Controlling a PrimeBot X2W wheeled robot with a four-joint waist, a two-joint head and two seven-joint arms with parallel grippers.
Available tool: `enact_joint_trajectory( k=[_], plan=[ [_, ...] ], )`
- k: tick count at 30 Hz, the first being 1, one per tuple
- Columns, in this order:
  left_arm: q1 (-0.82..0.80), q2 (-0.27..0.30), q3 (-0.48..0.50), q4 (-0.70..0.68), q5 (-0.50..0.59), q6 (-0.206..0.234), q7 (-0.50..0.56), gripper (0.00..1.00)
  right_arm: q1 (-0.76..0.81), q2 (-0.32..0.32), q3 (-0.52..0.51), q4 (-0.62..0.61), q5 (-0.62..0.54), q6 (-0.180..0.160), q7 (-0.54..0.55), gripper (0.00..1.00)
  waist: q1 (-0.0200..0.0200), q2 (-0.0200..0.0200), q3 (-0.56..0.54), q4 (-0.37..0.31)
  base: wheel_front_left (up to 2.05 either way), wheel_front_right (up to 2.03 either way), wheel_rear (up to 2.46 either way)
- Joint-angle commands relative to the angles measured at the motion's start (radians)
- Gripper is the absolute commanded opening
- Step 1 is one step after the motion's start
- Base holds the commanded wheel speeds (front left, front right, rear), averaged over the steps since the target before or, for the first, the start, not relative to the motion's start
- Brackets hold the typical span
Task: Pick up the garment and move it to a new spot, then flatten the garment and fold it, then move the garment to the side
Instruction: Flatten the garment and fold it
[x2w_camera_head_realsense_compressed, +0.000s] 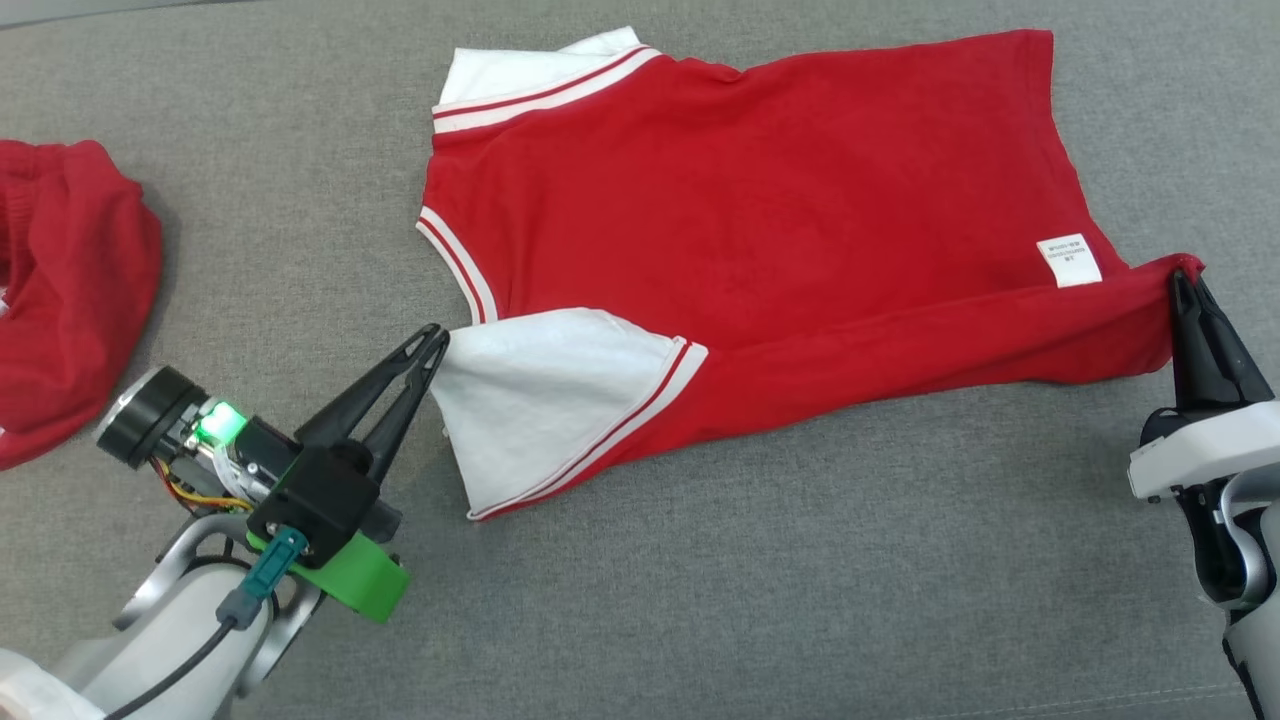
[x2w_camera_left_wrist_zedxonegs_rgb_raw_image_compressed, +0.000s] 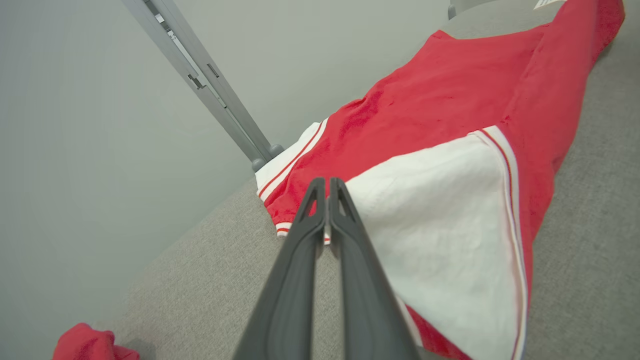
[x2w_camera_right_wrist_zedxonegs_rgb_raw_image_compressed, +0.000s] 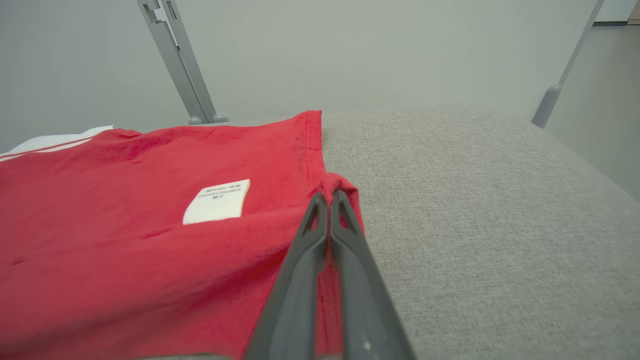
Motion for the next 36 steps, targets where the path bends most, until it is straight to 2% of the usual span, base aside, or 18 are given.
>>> enact_joint_trajectory(
  k=[1, 11, 14, 15, 16, 17, 18, 19, 20, 28, 31, 36],
  plan=[
    [-0.035, -0.001, -0.001, 0.019, 0.015, -0.004, -0.010, 0.00, -0.023, -0.006, 0.002, 0.010, -0.009, -0.002, -0.003, 0.00, 0.0001, 0.0000, 0.019, 0.002, 0.00, 0.00, 0.00],
    [-0.176, -0.023, -0.008, 0.143, 0.087, -0.013, -0.042, 0.00, -0.109, -0.028, 0.045, 0.085, -0.008, -0.002, -0.003, 0.00, 0.0001, 0.0000, 0.069, 0.015, 0.00, 0.00, 0.00],
    [-0.199, -0.048, -0.016, 0.187, 0.084, -0.017, -0.049, 0.00, -0.128, -0.027, 0.059, 0.098, -0.004, -0.002, -0.003, 0.00, 0.0001, 0.0000, 0.079, 0.018, 0.00, 0.00, 0.00],
    [-0.204, -0.056, -0.016, 0.197, 0.080, -0.016, -0.051, 0.00, -0.133, -0.027, 0.065, 0.102, -0.005, -0.002, -0.003, 0.07, 0.0001, 0.0000, 0.081, 0.018, 0.00, 0.00, 0.00],
    [-0.209, -0.064, -0.017, 0.208, 0.077, -0.015, -0.053, 0.00, -0.139, -0.027, 0.069, 0.105, -0.006, -0.002, -0.003, 0.32, 0.0001, 0.0000, 0.082, 0.019, 0.00, 0.00, 0.00],
    [-0.211, -0.071, -0.018, 0.218, 0.074, -0.013, -0.052, 0.00, -0.143, -0.028, 0.072, 0.103, -0.006, -0.002, -0.003, 0.49, 0.0001, 0.0000, 0.083, 0.019, 0.00, 0.00, 0.00],
    [-0.212, -0.077, -0.019, 0.226, 0.078, -0.007, -0.052, 0.31, -0.146, -0.026, 0.072, 0.097, -0.002, -0.002, -0.003, 0.74, 0.0001, 0.0000, 0.083, 0.020, 0.00, 0.00, 0.00],
    [-0.211, -0.080, -0.017, 0.230, 0.082, 0.002, -0.054, 0.79, -0.148, -0.023, 0.066, 0.089, 0.001, -0.002, -0.003, 1.00, 0.0001, 0.0000, 0.082, 0.020, 0.00, 0.00, 0.00],
    [-0.199, -0.088, -0.009, 0.234, 0.078, 0.017, -0.056, 1.00, -0.149, -0.021, 0.058, 0.076, 0.001, -0.002, -0.003, 1.00, 0.0001, 0.0000, 0.079, 0.020, 0.00, 0.00, 0.00],
    [0.022, -0.132, 0.074, 0.157, -0.050, 0.120, -0.060, 1.00, -0.060, 0.007, -0.008, -0.048, -0.025, -0.002, -0.003, 1.00, 0.0001, 0.0000, 0.023, 0.012, 0.00, 0.00, 0.00],
    [0.136, -0.171, 0.097, 0.129, -0.134, 0.135, -0.060, 1.00, -0.009, 0.017, -0.021, -0.077, -0.034, -0.002, -0.003, 1.00, 0.0001, 0.0000, 0.001, 0.012, 0.00, 0.00, 0.00],
    [0.269, -0.239, 0.119, 0.139, -0.282, 0.102, -0.056, 1.00, 0.053, 0.037, -0.043, -0.101, -0.035, -0.002, -0.003, 1.00, 0.0001, 0.0000, -0.024, 0.014, 0.00, 0.00, 0.00]
  ],
)
